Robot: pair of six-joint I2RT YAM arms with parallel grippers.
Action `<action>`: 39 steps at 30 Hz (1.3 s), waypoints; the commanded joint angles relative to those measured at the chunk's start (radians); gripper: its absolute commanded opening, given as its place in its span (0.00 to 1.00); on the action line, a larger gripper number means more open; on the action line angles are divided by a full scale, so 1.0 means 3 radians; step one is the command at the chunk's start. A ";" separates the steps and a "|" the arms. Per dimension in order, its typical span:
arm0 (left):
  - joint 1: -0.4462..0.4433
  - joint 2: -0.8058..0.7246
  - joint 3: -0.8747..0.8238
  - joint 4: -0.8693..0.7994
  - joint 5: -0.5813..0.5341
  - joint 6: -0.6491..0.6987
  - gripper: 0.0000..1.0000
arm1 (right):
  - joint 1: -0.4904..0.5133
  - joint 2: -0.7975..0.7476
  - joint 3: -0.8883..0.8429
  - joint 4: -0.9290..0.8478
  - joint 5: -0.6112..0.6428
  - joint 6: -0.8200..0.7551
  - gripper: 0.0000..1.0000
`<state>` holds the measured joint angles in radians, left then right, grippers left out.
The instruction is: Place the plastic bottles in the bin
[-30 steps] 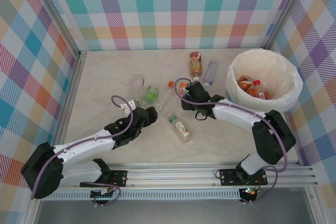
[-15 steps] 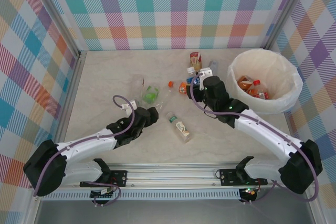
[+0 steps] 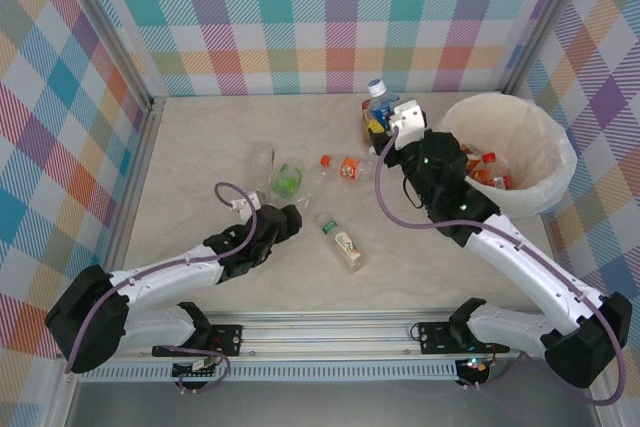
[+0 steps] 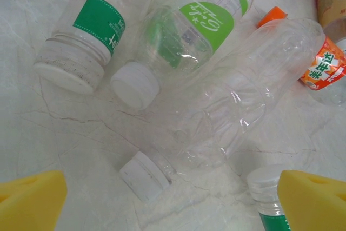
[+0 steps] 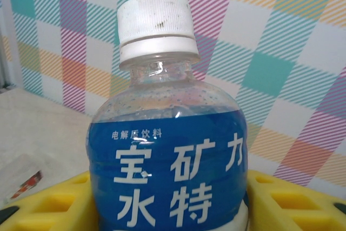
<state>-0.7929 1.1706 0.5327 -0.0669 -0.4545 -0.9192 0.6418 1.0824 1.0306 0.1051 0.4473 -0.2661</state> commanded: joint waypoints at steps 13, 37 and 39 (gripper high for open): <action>0.0067 -0.0154 -0.0134 0.0083 -0.0107 -0.0091 1.00 | -0.1079 -0.0390 0.0164 -0.0049 0.0099 0.0130 0.42; 0.0562 -0.0062 0.0488 -0.0989 0.0251 0.0088 1.00 | -0.1832 -0.0110 0.0370 -0.1459 0.0052 0.0857 0.54; 0.0705 -0.0073 0.0560 -0.1005 0.0371 0.0173 1.00 | -0.1833 -0.0123 0.0351 -0.1507 0.0009 0.0879 0.54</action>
<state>-0.6270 1.1492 0.6575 -0.2810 -0.3969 -0.9234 0.0975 1.0576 1.1080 -0.3065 0.4789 -0.0360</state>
